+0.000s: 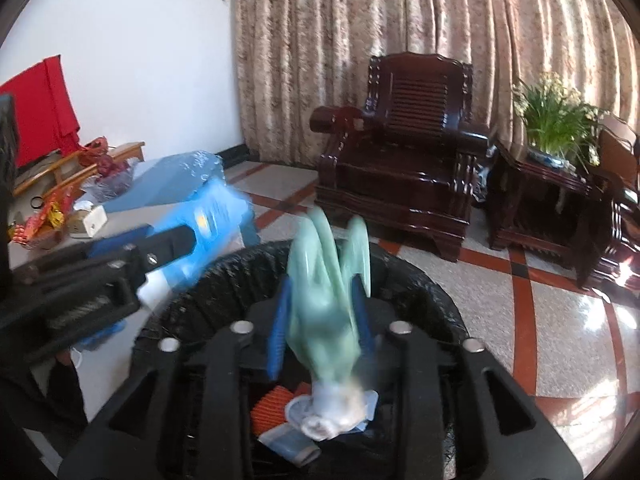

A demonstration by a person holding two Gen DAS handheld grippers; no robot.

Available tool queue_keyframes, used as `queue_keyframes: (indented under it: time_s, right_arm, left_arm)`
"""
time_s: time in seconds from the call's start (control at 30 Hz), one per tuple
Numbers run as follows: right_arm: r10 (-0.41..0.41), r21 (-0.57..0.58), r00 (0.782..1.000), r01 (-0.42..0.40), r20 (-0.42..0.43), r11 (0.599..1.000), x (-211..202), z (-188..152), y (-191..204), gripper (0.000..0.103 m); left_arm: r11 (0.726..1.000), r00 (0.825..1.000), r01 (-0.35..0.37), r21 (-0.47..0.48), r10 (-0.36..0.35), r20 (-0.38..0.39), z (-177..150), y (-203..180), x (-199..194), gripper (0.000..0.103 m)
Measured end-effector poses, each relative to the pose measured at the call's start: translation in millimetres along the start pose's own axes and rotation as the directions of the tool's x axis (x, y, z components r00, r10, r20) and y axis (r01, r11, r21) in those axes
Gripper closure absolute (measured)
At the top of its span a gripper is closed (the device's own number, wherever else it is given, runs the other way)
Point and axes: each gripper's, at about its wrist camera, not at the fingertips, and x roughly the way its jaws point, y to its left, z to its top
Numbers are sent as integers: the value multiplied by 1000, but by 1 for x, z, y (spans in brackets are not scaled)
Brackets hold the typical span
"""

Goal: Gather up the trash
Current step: 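Carry the tube and glove over the bin and open both grippers, then move both tools back toward the pink strip and blue bags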

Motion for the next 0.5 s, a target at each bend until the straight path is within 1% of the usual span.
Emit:
queue_keyframes:
  time_s: [0.03, 0.07, 0.1, 0.13, 0.17, 0.23, 0.33, 0.5]
  right_arm:
    - [-10, 4, 1000, 10, 2, 1000, 0, -2, -3, 52]
    - [-18, 10, 1000, 18, 0, 1000, 0, -4, -5, 43]
    - [-27, 15, 1000, 27, 0, 1000, -1, -6, -6, 29]
    - [-41, 21, 999, 41, 6, 999, -2, -8, -6, 20]
    - [-54, 28, 998, 54, 16, 998, -5, -9, -4, 8]
    - [-54, 32, 998, 53, 27, 998, -7, -8, -1, 6]
    - [-37, 32, 999, 36, 27, 999, -9, -8, 11, 5]
    - [40, 34, 998, -41, 45, 999, -13, -2, 44, 5]
  left_arm:
    - [1000, 1000, 7, -4, -6, 5, 0, 2, -2, 37]
    - [1000, 1000, 6, -7, -6, 7, 0, 2, -3, 35]
    - [1000, 1000, -4, -12, 4, 10, 0, 6, -5, 34]
    - [1000, 1000, -9, -16, 9, 13, 1, 9, -6, 32]
    - [1000, 1000, -19, -22, 19, 16, 1, 14, -9, 31]
    - [999, 999, -44, -28, 45, 26, 3, 19, -14, 26]
    - [994, 994, -98, -42, 100, 51, 2, 38, -32, 19]
    - [978, 978, -197, -64, 201, 57, -8, 81, -68, 18]
